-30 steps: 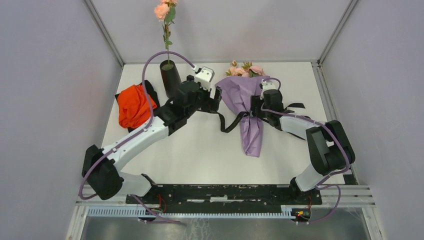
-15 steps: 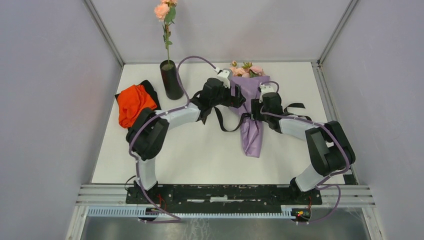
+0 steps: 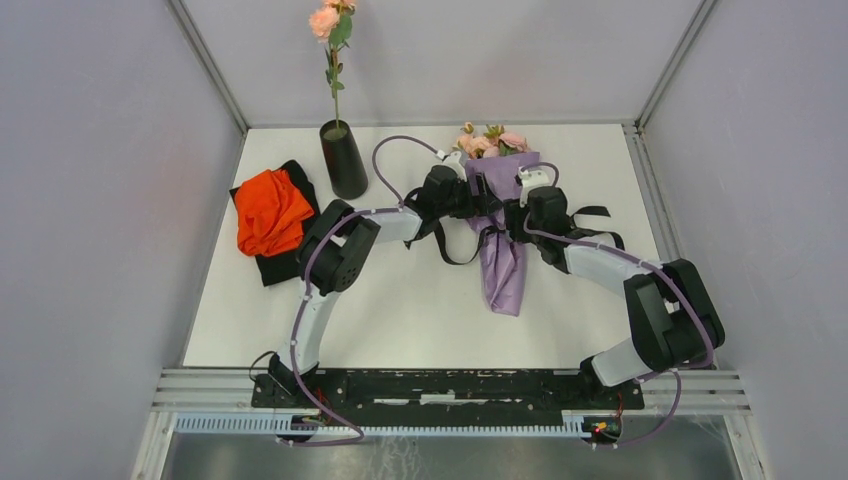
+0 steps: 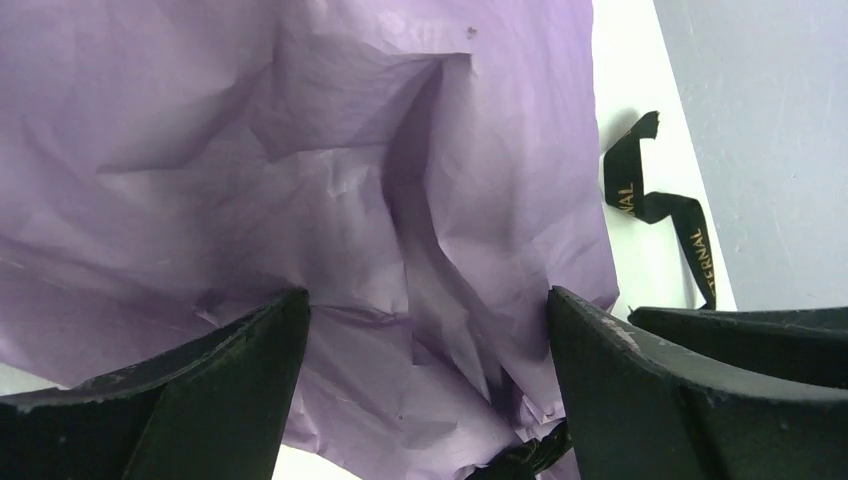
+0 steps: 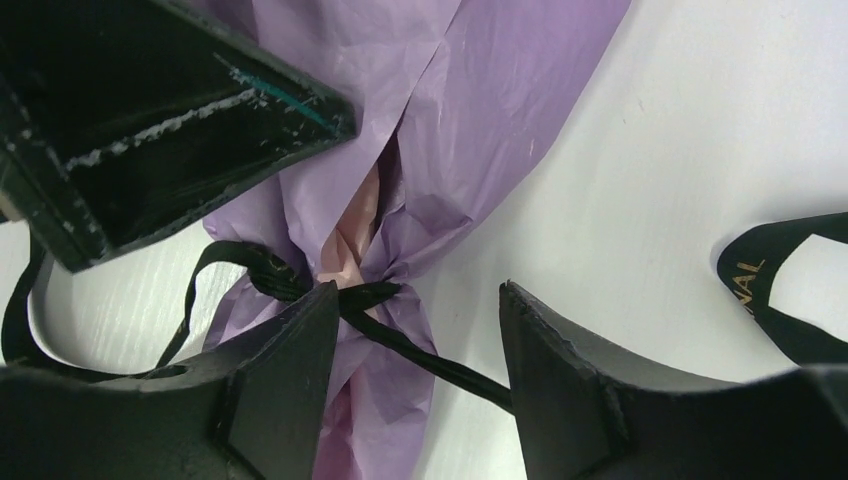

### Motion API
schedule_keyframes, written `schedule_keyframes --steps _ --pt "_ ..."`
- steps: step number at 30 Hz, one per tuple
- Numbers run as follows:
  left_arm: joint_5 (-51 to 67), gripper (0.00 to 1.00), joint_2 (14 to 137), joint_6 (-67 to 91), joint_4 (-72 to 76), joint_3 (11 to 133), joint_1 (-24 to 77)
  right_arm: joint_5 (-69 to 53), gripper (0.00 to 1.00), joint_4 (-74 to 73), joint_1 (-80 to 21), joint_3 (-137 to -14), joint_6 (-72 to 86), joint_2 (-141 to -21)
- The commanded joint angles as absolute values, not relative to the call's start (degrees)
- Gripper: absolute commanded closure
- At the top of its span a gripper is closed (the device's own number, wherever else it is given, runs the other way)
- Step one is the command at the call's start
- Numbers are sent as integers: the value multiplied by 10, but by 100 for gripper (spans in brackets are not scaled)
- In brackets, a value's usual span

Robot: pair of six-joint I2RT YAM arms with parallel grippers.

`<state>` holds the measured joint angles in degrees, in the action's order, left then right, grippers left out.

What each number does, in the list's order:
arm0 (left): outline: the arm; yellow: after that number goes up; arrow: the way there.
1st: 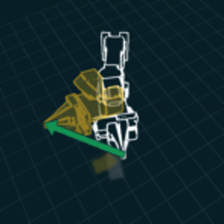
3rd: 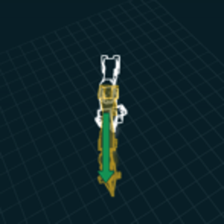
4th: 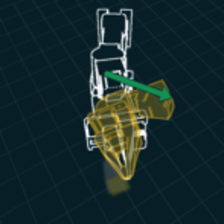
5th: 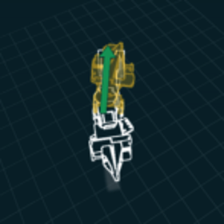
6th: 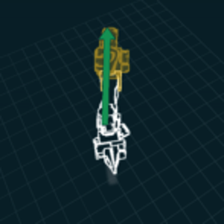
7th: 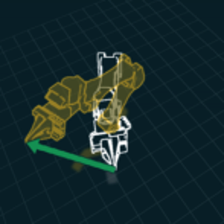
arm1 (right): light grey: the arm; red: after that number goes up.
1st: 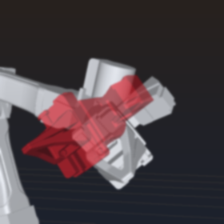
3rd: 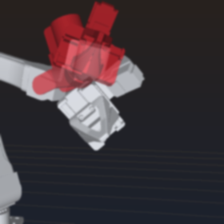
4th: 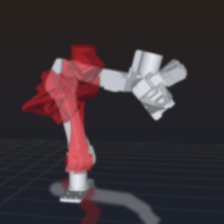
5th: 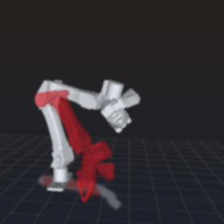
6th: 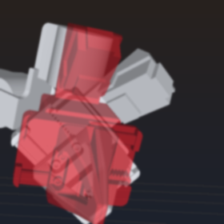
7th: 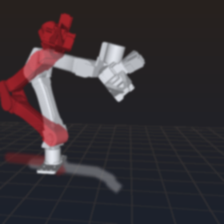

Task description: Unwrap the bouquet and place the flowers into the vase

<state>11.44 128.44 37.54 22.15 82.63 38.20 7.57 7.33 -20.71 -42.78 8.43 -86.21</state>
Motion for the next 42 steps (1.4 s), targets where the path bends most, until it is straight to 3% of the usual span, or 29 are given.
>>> schedule_keyframes --steps 1,15,18,22,25,29,32,34,37,42 --pt "125 5 1308 426 248 840 381 75 34 69 -217 -423 61 -839" --pt "149 5 1313 437 260 825 358 71 34 75 -233 -437 48 -918" --pt "153 5 1310 435 262 818 358 83 45 79 -233 -449 55 -940" --pt "152 5 1305 426 263 806 357 85 68 75 -233 -466 57 -940" --pt "155 4 1306 425 264 802 354 82 76 64 -232 -480 55 -930" --pt "156 4 1311 426 266 804 354 77 74 55 -233 -487 52 -901" --pt "159 4 1314 426 266 805 354 89 54 55 -232 -491 45 -894" --pt "162 4 1316 428 267 805 354 99 51 46 -232 -502 43 -906" --pt "165 4 1316 428 268 803 355 99 52 54 -233 -505 46 -918" --pt "168 4 1314 424 268 798 355 101 73 59 -232 -519 51 -950"
